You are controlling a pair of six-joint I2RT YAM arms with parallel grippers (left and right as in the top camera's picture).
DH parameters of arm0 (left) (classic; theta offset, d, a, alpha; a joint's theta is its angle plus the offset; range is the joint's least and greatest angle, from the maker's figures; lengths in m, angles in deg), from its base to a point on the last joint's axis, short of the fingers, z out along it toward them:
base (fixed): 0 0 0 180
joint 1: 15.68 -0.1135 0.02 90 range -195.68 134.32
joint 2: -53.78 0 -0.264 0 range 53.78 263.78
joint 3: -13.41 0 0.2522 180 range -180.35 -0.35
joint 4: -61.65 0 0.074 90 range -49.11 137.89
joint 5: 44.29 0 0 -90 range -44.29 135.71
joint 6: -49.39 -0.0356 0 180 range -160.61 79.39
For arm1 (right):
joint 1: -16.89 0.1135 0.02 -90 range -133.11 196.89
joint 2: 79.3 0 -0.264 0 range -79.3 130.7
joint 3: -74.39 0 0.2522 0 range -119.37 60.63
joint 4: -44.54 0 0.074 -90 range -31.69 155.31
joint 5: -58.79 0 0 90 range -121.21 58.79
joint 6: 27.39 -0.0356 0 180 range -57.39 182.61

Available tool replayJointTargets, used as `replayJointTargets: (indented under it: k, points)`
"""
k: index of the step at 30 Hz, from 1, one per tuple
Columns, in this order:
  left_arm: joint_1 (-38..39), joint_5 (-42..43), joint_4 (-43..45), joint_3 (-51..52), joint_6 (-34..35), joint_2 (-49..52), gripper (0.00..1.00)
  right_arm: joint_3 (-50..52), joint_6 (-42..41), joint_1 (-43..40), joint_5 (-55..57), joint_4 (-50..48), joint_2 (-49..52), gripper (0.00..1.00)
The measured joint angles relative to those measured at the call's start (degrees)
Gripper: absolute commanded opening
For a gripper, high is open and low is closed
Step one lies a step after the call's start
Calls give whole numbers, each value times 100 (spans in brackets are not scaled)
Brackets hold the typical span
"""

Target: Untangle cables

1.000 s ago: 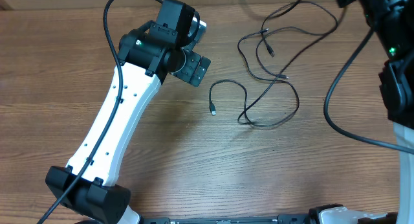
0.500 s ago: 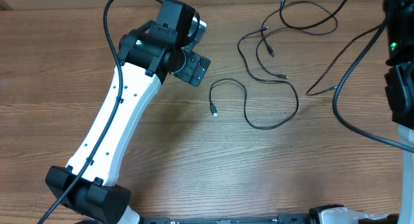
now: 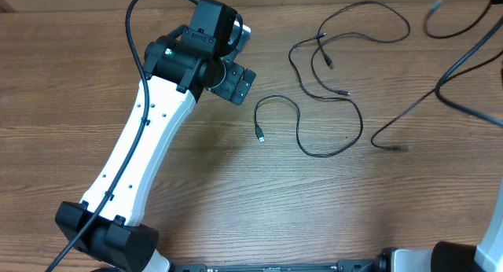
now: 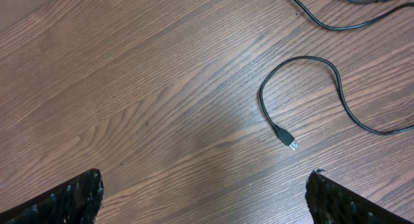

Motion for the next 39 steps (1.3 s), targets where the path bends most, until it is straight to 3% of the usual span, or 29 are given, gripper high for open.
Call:
replayJointTargets:
  k: [14,39]
  points:
    - [0,0,0,0,0,0,100,0,-603,-660,-1021,444,603,4]
    - [0,0,0,0,0,0,100,0,-824,-2551,-1561,704,2957,4]
